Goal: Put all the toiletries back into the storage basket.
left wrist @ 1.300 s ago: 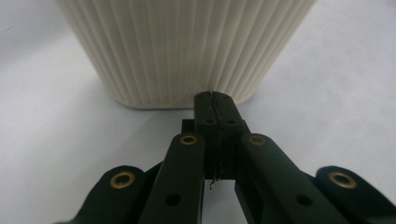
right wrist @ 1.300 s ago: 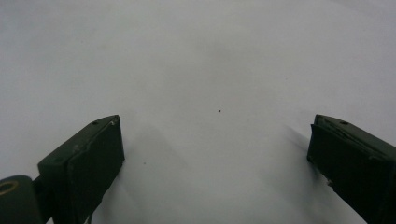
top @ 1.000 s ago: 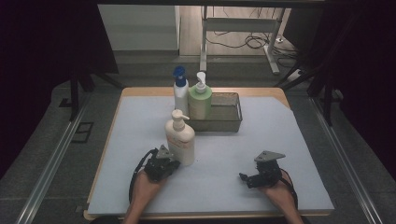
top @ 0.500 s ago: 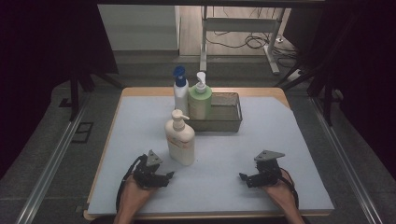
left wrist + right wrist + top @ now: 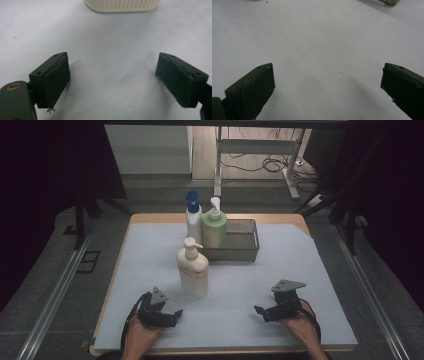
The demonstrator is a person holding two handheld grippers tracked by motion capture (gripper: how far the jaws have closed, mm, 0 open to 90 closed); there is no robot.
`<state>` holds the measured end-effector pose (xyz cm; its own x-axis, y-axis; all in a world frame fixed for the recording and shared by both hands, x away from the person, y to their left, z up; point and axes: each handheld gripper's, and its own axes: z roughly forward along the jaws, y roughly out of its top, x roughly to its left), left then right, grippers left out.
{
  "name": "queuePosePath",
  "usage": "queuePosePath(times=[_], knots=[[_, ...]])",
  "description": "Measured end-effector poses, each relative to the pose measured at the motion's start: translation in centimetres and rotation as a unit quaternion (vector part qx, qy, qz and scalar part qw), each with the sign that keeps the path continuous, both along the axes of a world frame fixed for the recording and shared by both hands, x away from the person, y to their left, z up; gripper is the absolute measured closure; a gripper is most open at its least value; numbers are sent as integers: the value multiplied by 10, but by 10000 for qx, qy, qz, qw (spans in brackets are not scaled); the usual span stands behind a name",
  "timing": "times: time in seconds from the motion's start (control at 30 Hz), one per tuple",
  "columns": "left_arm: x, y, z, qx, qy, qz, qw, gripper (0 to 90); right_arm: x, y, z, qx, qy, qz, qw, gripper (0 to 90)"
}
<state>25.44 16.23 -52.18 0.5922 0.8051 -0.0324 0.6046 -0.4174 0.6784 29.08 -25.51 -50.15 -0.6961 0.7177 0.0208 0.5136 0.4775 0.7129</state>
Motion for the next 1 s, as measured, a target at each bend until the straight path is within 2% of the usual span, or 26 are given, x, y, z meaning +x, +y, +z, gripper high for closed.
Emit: queuePosePath(times=[0.3, 0.53, 0.87, 1.0], knots=[[-1, -1, -2, -16, -41, 16, 10000, 120, 4, 15, 20, 120, -55, 307, 9994, 0], [-1, -1, -2, -19, -51, 18, 10000, 120, 11, 42, 37, 238, -121, 585, 9979, 0], [-1, 0, -2, -7, -56, 8, 10000, 120, 23, 73, 47, 381, -147, 820, 9958, 0], [-1, -1, -2, -20, -58, 20, 10000, 121, 26, 81, 49, 448, -139, 825, 9955, 0]])
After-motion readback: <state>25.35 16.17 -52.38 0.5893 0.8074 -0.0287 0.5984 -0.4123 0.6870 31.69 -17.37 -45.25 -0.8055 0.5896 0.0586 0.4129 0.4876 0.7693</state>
